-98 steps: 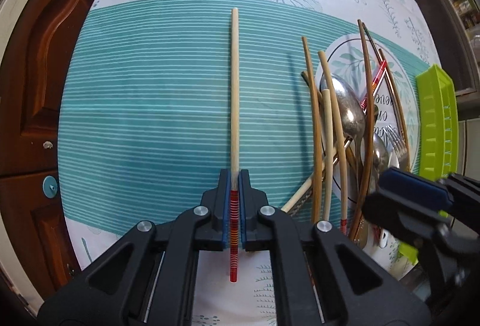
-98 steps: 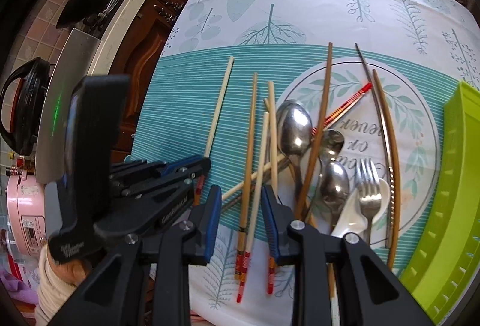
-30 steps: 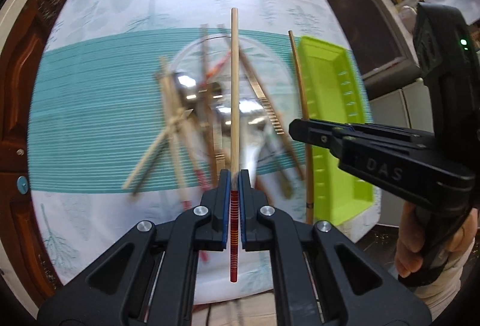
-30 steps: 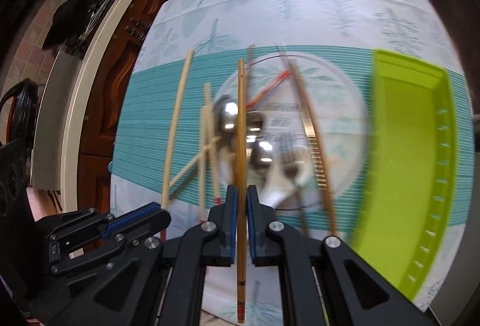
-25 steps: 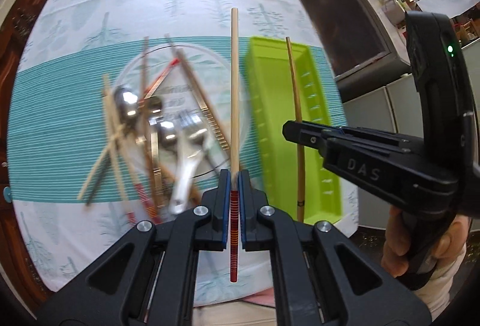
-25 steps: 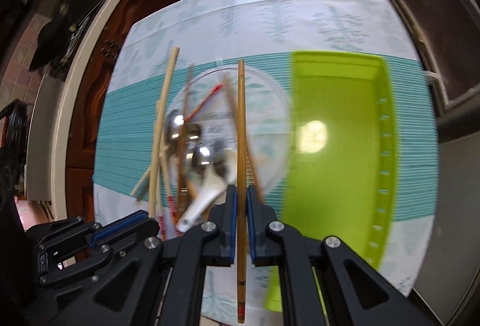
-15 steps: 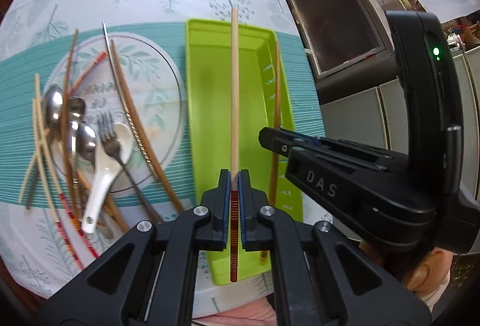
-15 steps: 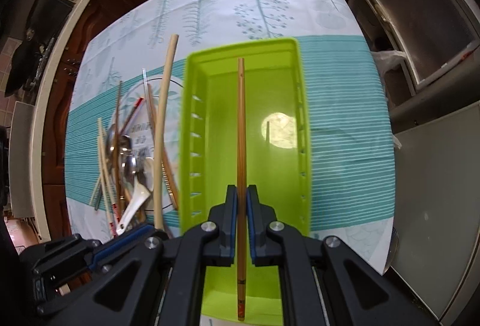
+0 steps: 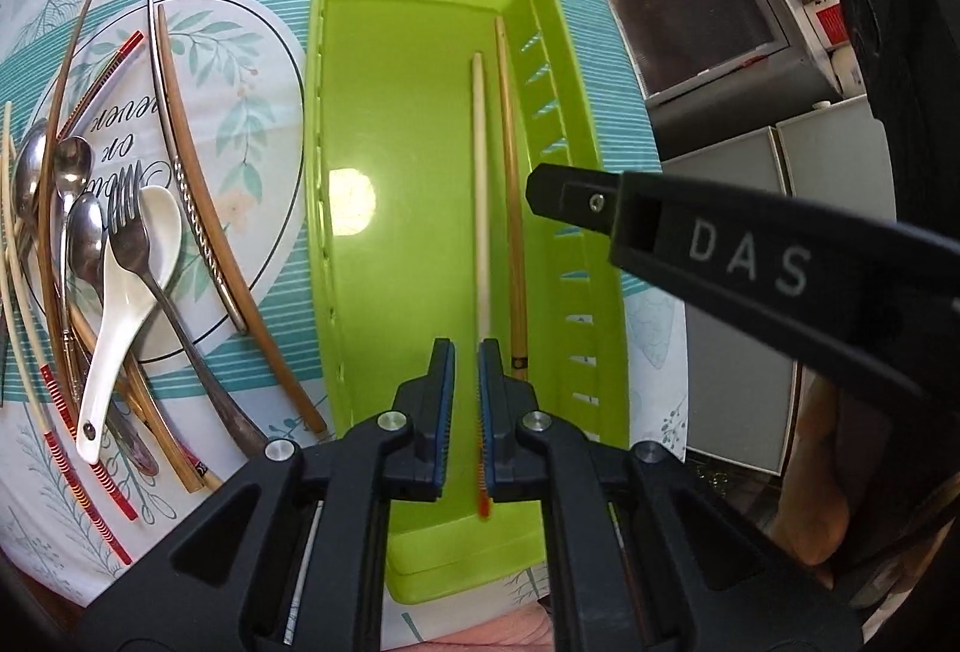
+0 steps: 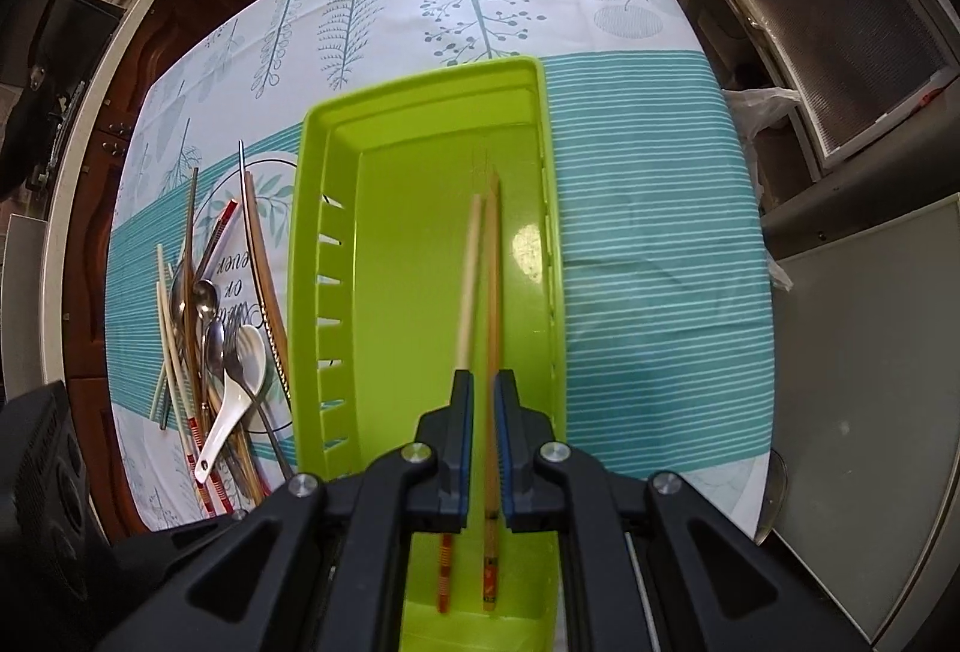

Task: Organize utensils
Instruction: 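Carry both chopsticks into the green tray and open both tools, then move both tools back over the utensil pile toward more chopsticks, then grasp a red-banded chopstick with the left tool while the right tool grasps another, then carry both chopsticks into the green tray and open both tools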

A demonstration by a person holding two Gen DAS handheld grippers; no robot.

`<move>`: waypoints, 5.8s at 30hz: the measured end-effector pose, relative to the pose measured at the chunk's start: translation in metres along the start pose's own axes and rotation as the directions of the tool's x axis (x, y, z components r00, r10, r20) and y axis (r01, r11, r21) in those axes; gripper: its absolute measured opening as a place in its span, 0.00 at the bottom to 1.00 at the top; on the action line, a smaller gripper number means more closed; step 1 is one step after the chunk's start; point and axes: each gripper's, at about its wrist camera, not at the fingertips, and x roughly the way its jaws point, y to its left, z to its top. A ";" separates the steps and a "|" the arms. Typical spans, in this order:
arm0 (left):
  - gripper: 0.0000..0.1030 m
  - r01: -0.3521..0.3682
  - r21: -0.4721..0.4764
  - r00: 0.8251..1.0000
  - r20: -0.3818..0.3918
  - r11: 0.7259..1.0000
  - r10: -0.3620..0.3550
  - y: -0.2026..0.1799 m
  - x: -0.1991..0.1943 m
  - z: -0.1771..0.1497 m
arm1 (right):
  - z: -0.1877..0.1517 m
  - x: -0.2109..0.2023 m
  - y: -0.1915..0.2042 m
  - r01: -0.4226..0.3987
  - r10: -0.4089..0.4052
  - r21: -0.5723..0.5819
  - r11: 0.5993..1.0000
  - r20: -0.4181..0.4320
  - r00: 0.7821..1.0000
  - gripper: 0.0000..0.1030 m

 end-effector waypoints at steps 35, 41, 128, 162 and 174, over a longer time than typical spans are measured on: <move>0.48 -0.294 0.009 0.936 0.203 0.956 0.286 0.099 -0.122 -0.062 | -0.097 -0.034 0.056 -0.063 0.076 -0.101 0.993 0.135 0.988 0.27; 0.48 -0.337 -0.047 0.913 0.229 0.940 0.338 0.129 -0.138 -0.073 | -0.102 -0.038 0.087 -0.076 0.102 -0.178 0.981 0.147 0.984 0.27; 0.03 -0.100 -0.305 0.989 0.070 0.947 0.127 0.275 -0.100 -0.062 | -0.038 0.079 0.241 -0.106 0.088 -0.360 0.927 -0.066 0.994 0.26; 0.03 -0.083 -0.093 0.986 0.137 0.992 0.095 0.148 -0.146 -0.043 | -0.048 -0.040 0.112 -0.152 0.170 -0.170 0.974 0.095 0.981 0.05; 0.03 -0.081 0.027 0.994 0.071 0.996 0.079 0.029 -0.076 0.008 | -0.045 -0.037 0.005 -0.077 0.077 -0.011 0.997 0.100 0.992 0.05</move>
